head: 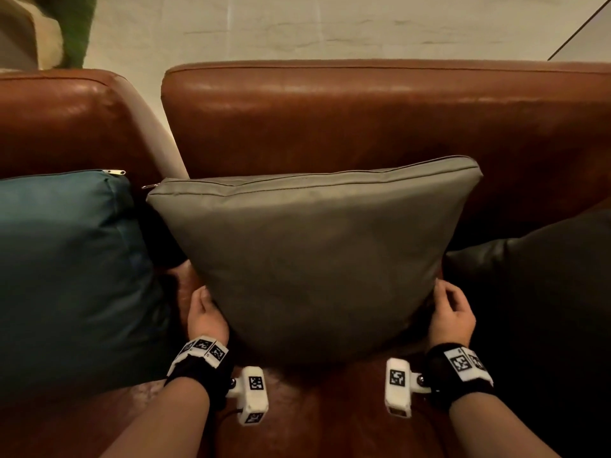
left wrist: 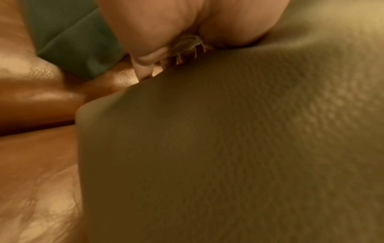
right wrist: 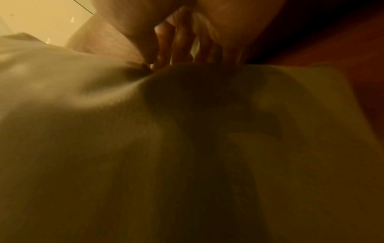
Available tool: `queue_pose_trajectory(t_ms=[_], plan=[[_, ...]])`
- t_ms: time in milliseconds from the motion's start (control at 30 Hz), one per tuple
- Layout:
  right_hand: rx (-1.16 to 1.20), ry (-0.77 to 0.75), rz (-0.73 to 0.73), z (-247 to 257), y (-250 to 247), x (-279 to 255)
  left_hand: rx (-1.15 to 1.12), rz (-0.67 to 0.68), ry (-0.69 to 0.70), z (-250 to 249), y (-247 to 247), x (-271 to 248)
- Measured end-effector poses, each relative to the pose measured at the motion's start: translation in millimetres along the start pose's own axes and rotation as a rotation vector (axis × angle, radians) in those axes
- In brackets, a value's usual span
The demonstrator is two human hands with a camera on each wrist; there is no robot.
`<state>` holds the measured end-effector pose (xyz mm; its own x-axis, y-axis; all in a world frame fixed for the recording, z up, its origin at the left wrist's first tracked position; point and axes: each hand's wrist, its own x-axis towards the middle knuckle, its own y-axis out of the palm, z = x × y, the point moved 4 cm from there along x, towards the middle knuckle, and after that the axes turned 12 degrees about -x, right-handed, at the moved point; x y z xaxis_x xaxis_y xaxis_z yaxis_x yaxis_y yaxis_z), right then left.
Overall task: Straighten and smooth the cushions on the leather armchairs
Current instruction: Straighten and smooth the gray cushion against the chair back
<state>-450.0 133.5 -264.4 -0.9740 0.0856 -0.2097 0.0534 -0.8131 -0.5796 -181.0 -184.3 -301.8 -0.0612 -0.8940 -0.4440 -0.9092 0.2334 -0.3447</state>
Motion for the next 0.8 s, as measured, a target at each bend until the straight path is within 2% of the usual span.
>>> queue_pose_trajectory(t_ms=[100,167,433,567,667,733,800], plan=[[-0.046,0.025,0.074,13.9,1.0,8.9,0.015,-0.006,-0.014,-3.7,0.0,-4.1],[-0.054,0.042,0.066,18.0,-1.2,9.3,0.010,-0.007,-0.022,-6.7,0.8,-7.8],[0.070,0.138,0.115,16.4,1.6,6.7,0.005,-0.041,-0.028,-6.0,0.6,-8.1],[0.169,0.185,0.037,15.2,-4.7,16.8,-0.065,-0.151,-0.033,-6.9,0.5,-11.7],[0.134,0.098,0.005,14.6,-6.0,14.0,-0.155,-0.236,-0.037,-5.9,2.2,-13.2],[0.031,0.064,0.071,9.2,-0.7,8.1,-0.229,-0.235,-0.056,-5.1,0.4,-16.0],[-0.052,0.080,0.223,-2.7,6.6,0.8,-0.195,-0.179,-0.127,2.8,-3.9,-22.1]])
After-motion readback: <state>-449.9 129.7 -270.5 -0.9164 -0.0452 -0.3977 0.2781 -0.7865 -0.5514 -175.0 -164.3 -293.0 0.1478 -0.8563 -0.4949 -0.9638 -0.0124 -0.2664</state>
